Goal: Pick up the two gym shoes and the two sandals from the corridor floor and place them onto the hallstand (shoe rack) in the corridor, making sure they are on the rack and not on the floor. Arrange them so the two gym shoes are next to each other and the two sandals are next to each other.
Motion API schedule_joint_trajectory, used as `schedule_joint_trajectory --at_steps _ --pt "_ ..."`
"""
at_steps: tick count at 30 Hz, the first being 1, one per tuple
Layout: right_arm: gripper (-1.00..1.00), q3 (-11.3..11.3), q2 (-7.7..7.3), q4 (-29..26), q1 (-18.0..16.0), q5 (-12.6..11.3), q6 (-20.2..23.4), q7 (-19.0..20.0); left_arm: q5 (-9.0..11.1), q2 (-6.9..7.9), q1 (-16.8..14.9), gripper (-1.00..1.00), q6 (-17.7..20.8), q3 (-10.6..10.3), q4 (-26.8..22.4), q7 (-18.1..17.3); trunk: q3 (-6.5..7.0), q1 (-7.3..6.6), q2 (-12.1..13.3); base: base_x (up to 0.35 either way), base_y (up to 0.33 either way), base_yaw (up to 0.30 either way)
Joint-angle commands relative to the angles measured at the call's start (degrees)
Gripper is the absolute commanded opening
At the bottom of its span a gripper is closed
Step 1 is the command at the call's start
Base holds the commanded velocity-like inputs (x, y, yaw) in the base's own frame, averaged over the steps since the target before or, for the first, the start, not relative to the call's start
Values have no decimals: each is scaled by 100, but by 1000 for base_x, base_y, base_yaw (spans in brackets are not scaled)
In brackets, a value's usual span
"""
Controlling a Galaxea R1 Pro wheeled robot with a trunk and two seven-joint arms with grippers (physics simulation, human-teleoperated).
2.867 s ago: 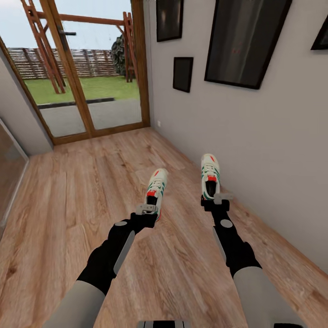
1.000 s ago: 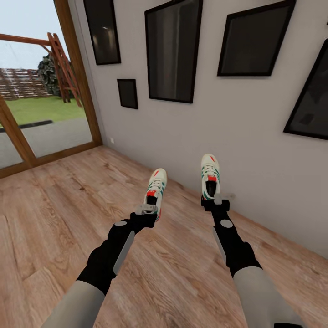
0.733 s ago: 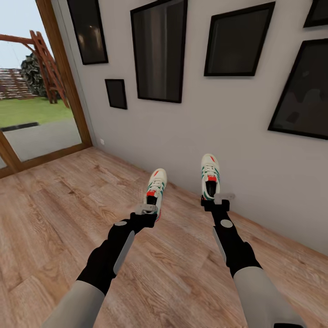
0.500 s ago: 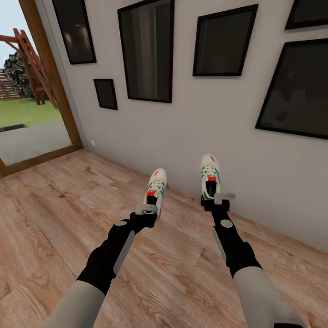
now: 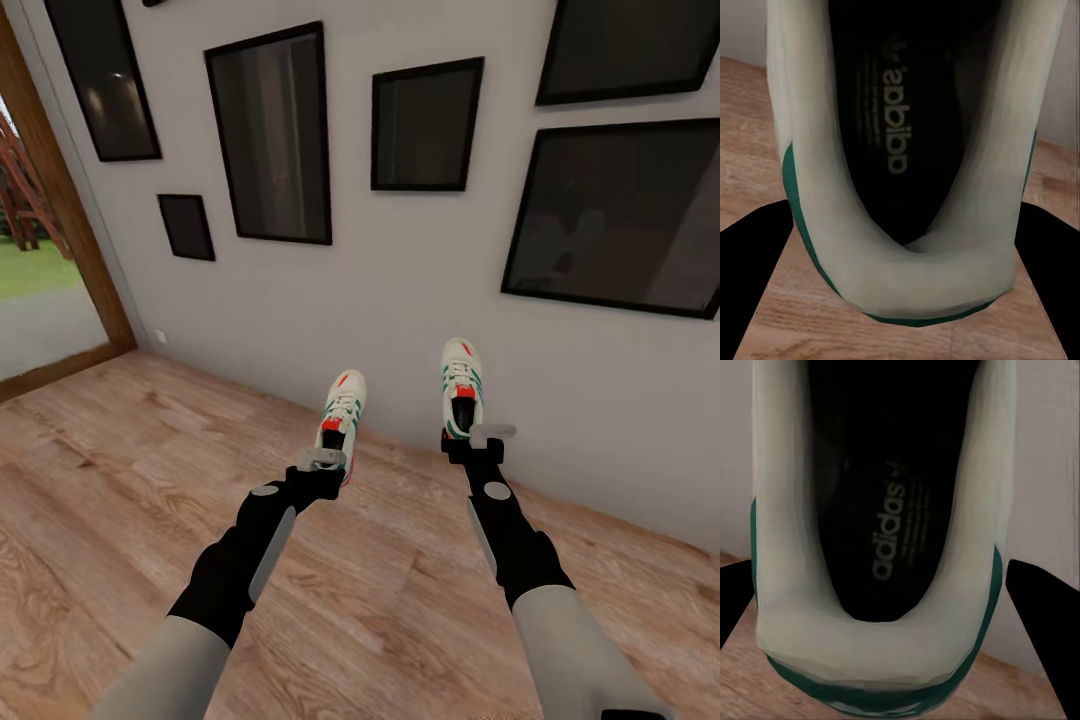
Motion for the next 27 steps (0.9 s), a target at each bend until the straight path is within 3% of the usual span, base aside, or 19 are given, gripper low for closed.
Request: schedule_joint_trajectory --at_steps 1,12,23,27 --pt "-100 -13 7 -2 -4 63 14 -7 61 1 -2 -100 33 2 -9 10 -5 -1 -2 0 0 -252" --pt "-100 -13 4 -2 -4 62 12 -7 61 1 -2 -100 33 3 -9 12 -5 -1 -2 0 0 -250" --pt "-100 -22 -2 -2 -4 59 15 -7 61 1 -2 -100 33 2 -9 12 8 -1 -2 0 0 -108" --pt "-100 -22 -2 -2 -4 59 14 -7 61 3 -2 -100 33 3 -9 12 -49 86 -163 0 0 -260"
